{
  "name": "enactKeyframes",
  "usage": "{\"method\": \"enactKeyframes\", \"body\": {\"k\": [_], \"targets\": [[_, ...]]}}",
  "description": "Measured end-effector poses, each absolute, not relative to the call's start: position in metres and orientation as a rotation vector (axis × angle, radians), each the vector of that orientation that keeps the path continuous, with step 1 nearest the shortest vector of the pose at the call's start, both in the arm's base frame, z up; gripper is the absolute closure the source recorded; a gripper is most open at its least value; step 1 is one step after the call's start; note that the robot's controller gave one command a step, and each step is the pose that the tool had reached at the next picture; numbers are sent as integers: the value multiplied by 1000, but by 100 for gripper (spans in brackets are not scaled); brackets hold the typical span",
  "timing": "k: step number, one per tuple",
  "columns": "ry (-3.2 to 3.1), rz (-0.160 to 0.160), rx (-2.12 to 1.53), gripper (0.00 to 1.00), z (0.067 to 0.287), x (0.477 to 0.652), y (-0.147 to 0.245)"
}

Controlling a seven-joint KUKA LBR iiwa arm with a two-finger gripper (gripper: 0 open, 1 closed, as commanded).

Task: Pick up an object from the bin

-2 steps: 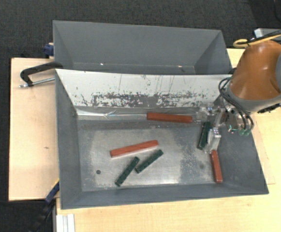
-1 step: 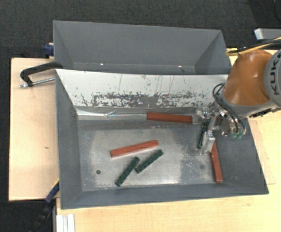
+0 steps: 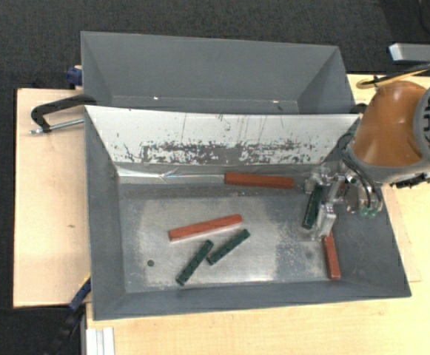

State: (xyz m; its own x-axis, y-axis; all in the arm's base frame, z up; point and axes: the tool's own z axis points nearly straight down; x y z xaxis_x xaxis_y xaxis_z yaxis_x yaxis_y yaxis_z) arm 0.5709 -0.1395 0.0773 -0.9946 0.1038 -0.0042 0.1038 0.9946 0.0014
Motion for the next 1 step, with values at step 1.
{"method": "enactKeyframes", "body": {"k": [1], "targets": [[3135,-2,-83,0,113,587,-147]]}}
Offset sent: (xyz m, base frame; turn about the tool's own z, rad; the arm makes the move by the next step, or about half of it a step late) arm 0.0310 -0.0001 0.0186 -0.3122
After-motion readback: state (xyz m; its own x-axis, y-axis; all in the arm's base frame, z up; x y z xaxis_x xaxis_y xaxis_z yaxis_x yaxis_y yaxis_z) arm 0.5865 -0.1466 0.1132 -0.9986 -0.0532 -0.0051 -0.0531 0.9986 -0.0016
